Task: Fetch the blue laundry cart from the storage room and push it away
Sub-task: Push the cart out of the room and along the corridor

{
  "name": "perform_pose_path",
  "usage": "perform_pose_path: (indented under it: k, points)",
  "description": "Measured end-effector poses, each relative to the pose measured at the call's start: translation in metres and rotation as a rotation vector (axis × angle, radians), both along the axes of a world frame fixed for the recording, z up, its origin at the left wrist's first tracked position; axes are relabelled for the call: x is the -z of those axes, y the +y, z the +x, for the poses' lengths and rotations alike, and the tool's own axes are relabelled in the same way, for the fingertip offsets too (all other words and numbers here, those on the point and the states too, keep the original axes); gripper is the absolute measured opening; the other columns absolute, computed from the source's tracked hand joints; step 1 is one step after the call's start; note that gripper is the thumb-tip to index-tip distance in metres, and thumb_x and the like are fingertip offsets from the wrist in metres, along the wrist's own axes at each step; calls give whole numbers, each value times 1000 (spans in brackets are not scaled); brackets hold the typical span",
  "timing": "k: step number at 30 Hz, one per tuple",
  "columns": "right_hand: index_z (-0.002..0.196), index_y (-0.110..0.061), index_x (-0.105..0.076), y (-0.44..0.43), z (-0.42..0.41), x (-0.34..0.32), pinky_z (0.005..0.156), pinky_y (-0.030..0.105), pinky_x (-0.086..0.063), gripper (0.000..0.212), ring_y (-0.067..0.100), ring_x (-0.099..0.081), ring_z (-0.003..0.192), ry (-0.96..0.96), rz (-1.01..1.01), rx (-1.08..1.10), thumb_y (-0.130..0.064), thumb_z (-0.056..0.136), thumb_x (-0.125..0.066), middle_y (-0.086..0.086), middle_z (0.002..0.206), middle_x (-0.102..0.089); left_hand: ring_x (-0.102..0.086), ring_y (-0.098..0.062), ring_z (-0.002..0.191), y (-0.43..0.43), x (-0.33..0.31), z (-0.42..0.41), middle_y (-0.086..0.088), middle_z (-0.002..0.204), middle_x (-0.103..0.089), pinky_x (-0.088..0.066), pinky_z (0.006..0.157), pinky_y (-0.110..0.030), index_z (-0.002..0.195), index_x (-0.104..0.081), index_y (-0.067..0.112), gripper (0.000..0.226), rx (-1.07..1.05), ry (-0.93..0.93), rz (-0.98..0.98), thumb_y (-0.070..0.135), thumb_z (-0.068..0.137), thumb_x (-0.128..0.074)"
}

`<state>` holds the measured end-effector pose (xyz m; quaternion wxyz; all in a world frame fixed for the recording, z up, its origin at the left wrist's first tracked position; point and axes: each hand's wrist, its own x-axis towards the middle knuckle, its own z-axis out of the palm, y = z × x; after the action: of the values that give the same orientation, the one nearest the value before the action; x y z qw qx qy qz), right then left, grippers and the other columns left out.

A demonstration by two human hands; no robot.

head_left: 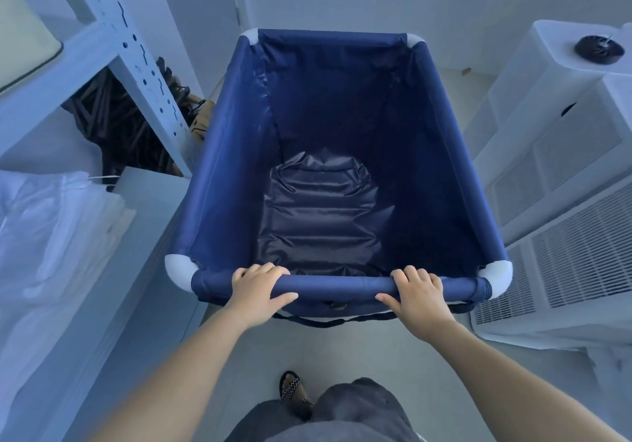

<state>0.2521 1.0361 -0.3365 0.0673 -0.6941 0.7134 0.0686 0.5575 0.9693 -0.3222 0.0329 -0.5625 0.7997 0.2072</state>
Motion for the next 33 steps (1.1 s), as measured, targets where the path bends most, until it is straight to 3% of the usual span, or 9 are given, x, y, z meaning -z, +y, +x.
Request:
perform_pose_path:
  k: [6, 13, 20, 27, 33]
  points:
    - [107, -16, -55, -44, -6, 2, 87, 39, -37, 53, 25, -50, 87, -19, -18, 19, -62, 87, -38, 2, 95, -54, -44, -12, 109, -52, 2, -8, 21, 112, -53, -19, 87, -32, 114, -51, 41, 31, -3, 47, -1, 55, 87, -51]
    - [107, -19, -53, -113, -14, -4, 86, 40, -38, 54, 25, -51, 87, 10, -1, 1, -64, 87, -32, 1, 97, -54, -43, -15, 110, -128, -3, -22, 16, 116, -50, -22, 94, -35, 121, -44, 40, 37, 57, -121, 28, 59, 89, -40]
    - [103, -23, -52, -211, -55, -13, 75, 33, -34, 68, 19, -46, 91, -19, 130, -257, -77, 79, -18, -4, 100, -50, -48, -15, 102, -202, -9, -80, 11, 103, -56, -28, 96, -36, 104, -53, 28, 39, 49, -132, 102, 50, 97, -22]
    - [96, -19, -49, -267, -75, -5, 67, 30, -33, 58, 21, -50, 84, -141, 119, -246, -71, 84, -28, -2, 94, -50, -55, -21, 90, -247, -3, -122, 6, 94, -65, -34, 88, -34, 95, -61, 24, 34, -75, -126, -150, 39, 98, -31]
    - [93, -18, -52, -309, -87, 1, 64, 32, -35, 63, 22, -53, 80, -174, 61, -256, -73, 81, -24, -1, 90, -53, -49, -18, 100, -299, -2, -131, 10, 104, -58, -29, 96, -34, 103, -59, 26, 35, -49, -128, 11, 47, 97, -32]
